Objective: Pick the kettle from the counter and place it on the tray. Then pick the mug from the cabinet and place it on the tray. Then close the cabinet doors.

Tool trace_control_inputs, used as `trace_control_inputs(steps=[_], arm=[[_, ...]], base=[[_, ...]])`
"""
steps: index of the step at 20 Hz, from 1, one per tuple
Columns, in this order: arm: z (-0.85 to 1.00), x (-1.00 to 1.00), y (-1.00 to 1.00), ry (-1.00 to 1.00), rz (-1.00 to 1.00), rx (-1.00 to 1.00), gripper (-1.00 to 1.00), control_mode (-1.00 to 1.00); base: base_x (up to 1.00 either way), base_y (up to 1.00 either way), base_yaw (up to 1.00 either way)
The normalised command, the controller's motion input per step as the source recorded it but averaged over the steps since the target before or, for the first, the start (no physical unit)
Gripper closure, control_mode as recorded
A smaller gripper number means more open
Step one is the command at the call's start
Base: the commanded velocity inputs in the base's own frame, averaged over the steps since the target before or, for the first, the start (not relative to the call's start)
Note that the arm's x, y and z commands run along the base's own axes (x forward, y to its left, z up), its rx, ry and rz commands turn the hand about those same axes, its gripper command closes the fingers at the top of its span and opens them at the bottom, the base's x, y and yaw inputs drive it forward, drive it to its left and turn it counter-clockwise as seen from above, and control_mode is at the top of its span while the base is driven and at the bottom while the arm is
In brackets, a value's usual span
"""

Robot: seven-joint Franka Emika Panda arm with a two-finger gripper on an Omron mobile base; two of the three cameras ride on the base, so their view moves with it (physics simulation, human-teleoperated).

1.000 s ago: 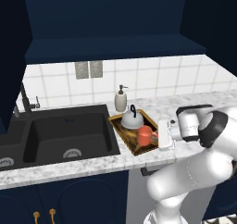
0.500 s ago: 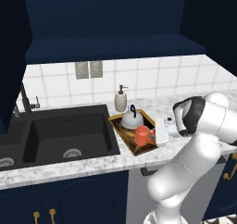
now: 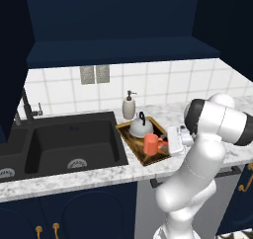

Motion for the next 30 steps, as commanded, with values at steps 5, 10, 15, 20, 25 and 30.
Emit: trace_control_inputs(steps=[5, 10, 15, 20, 25, 30], arm=[[0.44, -0.45, -0.06, 0.00, 0.00, 0.00, -1.00, -1.00], [0.55, -0.69, -0.12, -0.06, -0.01, 0.03, -1.00, -1.00], [0.46, -0.80, -0.10, -0.12, -0.03, 0.07, -1.00, -1.00], [0.45, -0.75, -0.15, -0.13, -0.07, 0.07, -1.00, -1.00], [0.63, -0.53, -0.28, -0.11, -0.08, 0.06, -1.00, -1.00], [0.63, -0.29, -0.41, -0.05, -0.05, 0.08, -1.00, -1.00]], base=[[0.00, 0.00, 0.00], [0.00, 0.00, 0.00], [0.00, 0.00, 0.00], [0.00, 0.00, 0.00], [0.00, 0.00, 0.00], [0.00, 0.00, 0.00]])
